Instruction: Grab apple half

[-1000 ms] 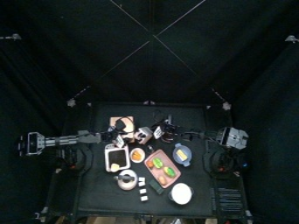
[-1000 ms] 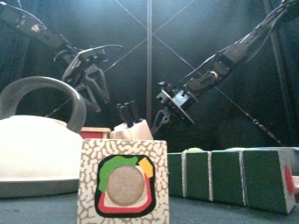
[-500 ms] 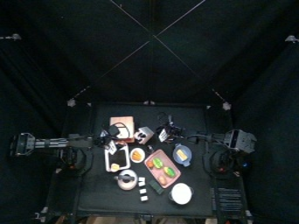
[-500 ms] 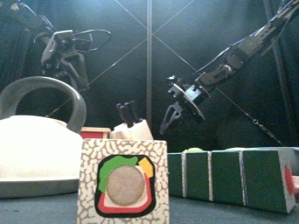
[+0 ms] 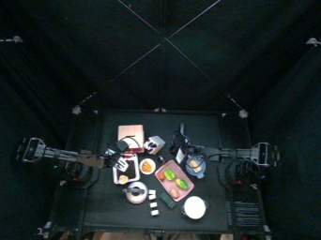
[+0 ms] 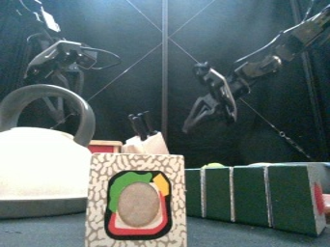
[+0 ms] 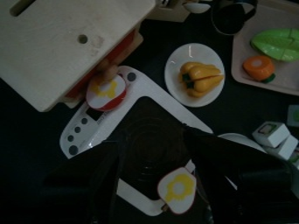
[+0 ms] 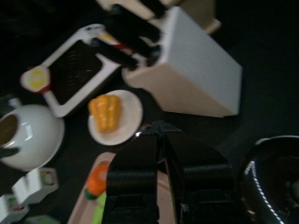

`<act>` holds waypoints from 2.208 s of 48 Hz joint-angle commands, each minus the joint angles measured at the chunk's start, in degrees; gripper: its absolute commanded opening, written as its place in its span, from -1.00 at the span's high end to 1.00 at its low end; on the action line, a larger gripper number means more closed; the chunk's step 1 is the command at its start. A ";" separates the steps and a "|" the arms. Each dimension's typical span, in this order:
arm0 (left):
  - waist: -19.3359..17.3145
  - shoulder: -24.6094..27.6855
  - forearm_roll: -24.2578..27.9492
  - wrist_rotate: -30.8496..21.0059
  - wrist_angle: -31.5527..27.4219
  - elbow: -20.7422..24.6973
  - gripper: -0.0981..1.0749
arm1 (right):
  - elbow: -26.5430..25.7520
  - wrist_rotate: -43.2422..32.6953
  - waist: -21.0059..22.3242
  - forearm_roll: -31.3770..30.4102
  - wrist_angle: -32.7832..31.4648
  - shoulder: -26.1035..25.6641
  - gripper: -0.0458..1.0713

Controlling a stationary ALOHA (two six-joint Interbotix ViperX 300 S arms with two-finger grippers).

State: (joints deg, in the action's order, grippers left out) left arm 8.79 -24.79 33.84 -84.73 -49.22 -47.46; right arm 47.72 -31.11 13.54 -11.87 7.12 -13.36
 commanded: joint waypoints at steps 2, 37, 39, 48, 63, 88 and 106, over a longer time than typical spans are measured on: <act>0.62 1.14 8.70 -7.91 -0.70 -0.44 -0.69 | 2.29 0.00 0.35 0.88 1.23 -3.78 0.26; 0.00 11.60 10.11 -13.80 -2.20 -0.62 -0.91 | 6.15 0.00 1.23 0.26 4.39 -6.24 0.26; -0.26 12.83 10.28 -14.24 -2.20 -0.44 -0.91 | 6.15 0.00 1.32 0.26 4.39 -6.24 0.26; -2.20 16.17 11.16 -15.21 -2.20 -0.35 -0.91 | 6.15 0.09 1.23 0.18 4.39 -6.15 0.26; -5.80 17.40 13.10 -15.56 -0.79 -0.35 -0.91 | 6.15 0.09 1.58 0.18 4.39 -5.80 0.26; -10.20 19.95 11.16 -18.37 6.06 -0.97 -0.90 | 6.24 0.09 1.58 0.18 4.39 -5.71 0.26; -10.20 20.30 10.99 -19.25 6.24 -1.23 -0.79 | 6.24 0.18 1.67 0.18 4.48 -5.71 0.26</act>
State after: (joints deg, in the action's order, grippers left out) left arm -1.32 -4.13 44.82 -103.89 -42.98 -49.04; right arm 54.40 -31.03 15.03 -11.69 11.07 -18.28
